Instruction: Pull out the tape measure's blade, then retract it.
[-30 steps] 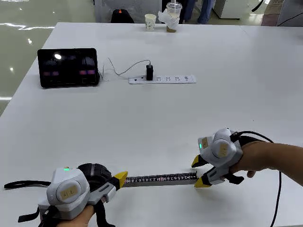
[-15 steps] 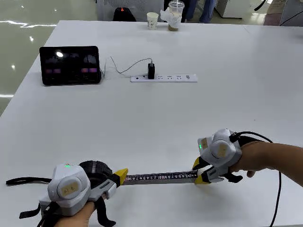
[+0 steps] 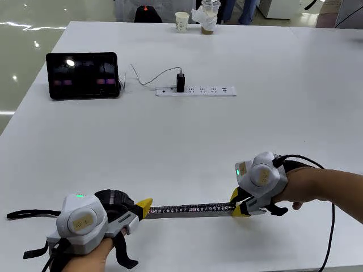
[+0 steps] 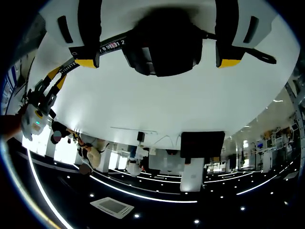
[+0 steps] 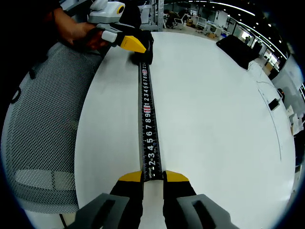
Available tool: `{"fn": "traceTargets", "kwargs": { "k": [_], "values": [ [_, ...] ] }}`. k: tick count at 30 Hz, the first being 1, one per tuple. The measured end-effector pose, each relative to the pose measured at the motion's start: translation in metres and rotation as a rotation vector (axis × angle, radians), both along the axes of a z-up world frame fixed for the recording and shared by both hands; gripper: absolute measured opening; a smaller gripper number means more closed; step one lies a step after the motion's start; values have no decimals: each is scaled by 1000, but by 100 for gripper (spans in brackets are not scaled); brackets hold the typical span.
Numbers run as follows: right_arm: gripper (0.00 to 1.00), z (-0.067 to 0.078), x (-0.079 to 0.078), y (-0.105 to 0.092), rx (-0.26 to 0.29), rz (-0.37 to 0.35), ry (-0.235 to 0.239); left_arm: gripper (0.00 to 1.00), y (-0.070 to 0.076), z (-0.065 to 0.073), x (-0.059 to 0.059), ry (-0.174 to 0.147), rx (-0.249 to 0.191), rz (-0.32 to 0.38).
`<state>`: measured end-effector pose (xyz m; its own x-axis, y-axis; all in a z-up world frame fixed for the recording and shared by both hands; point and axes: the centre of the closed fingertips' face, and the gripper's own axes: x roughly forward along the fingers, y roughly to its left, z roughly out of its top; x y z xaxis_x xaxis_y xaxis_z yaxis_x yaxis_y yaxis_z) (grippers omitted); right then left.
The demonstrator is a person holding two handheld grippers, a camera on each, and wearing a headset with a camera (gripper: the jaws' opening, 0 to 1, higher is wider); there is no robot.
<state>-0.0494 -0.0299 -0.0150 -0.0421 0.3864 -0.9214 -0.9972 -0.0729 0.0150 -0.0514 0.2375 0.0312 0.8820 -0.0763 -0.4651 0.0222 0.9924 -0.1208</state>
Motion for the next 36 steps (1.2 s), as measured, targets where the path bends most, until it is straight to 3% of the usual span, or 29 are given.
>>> {"fn": "traceTargets", "kwargs": {
  "k": [2, 4, 7, 12, 14, 17, 19, 21, 24, 27, 36],
  "values": [
    [12, 0, 0, 0, -4, 22, -11, 98, 3, -1, 1, 0, -2, 12],
    [11, 0, 0, -1, -5, -41, 15, 97, 5, -3, 1, 3, 0, 21],
    [11, 0, 2, 0, -7, -48, 19, 96, 6, -3, 2, 5, -8, 29],
    [11, -1, 2, 0, -31, -56, 20, 90, 5, -6, 2, 10, 8, 15],
    [11, -1, 2, 1, -40, -65, 26, 86, 6, -8, 2, 17, 34, 8],
    [11, -2, 2, 0, -78, -38, 18, 82, 9, -11, 2, 28, 20, 25],
    [11, -2, 2, 1, -109, -30, 14, 79, 11, -15, -1, 52, 23, 31],
    [11, -2, 3, 1, -129, -35, 18, 75, 11, -15, -1, 56, 3, 37],
    [11, -2, 4, 1, -146, -46, 28, 71, 8, -16, -2, 62, 8, 28],
    [11, -2, 4, 0, -146, -68, 45, 67, 6, -17, -3, 73, 28, 12],
    [11, -2, 2, 0, -99, -136, 58, 66, 6, -18, -4, 89, 30, -8]
  ]
}}
